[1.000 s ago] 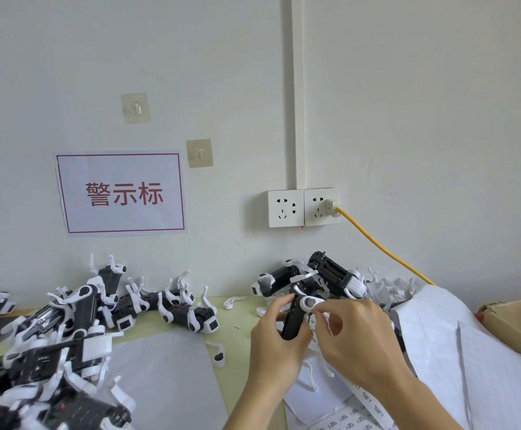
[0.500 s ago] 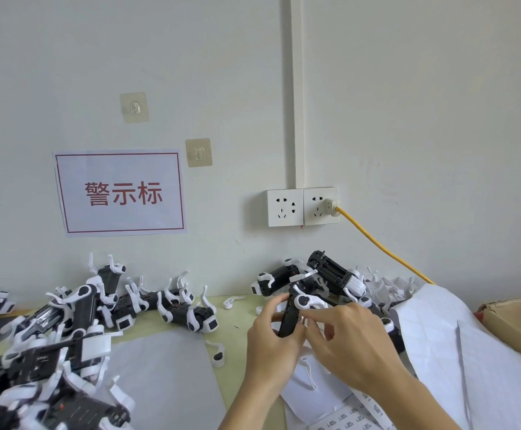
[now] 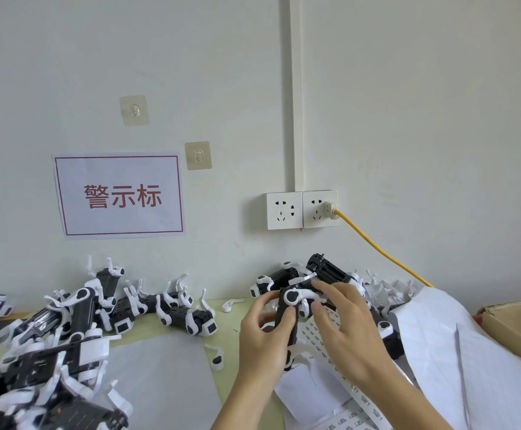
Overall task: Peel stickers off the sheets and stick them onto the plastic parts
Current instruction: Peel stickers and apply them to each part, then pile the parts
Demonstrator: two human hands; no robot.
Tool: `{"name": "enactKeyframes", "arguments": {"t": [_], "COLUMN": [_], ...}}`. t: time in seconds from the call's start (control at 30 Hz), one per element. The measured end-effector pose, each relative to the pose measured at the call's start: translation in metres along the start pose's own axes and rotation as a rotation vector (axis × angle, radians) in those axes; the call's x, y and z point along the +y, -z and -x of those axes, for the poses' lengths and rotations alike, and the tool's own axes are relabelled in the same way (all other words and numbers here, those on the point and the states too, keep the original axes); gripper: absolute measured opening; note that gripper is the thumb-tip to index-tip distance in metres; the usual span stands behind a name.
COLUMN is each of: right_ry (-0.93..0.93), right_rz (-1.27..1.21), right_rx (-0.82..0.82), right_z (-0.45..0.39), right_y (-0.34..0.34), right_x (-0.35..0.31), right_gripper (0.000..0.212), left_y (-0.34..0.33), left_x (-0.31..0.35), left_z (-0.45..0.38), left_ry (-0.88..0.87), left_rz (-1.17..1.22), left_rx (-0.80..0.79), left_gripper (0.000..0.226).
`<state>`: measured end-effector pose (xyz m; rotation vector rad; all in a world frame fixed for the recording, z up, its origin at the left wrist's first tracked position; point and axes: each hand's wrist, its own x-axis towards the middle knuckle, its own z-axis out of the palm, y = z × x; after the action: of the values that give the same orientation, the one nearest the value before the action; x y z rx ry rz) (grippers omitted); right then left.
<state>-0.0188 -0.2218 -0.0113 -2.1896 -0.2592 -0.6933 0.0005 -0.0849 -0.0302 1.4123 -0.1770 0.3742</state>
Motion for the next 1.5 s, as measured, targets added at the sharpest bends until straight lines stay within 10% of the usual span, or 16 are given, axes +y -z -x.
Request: {"name": "enactKeyframes", "arguments": {"t": [0.8,1.0,1.17,1.5], "right_ry": [-0.150,-0.381,-0.450,-0.516], "right_rz": [-0.578,-0.764,-0.905,-0.907], "right_rx": [0.052,0.252,0.309,-0.221], "right_z": [-0.007,-0.013,-0.013,-0.011], "right_y": [0.002,0.003,0.004,0.008], "right_x": [-0.006,0.005,0.004,0.005], "right_gripper": [0.014,0.033,0.039,0.010], "left_y": [-0.004,-0.006,-0.009,0.010], "left_x": [0.008,0.006,0.004,0.007], "left_z": [0.008,0.007,0.007,-0.010], "left_ry": [-0.071,-0.003,0.183,0.195], "left_rz": [-0.050,-0.047,0.159,0.398], "left_rx": [-0.430,-0.261,-0.249,0.213], "left_gripper": [0.047,0.026,0.062,0.029]}}
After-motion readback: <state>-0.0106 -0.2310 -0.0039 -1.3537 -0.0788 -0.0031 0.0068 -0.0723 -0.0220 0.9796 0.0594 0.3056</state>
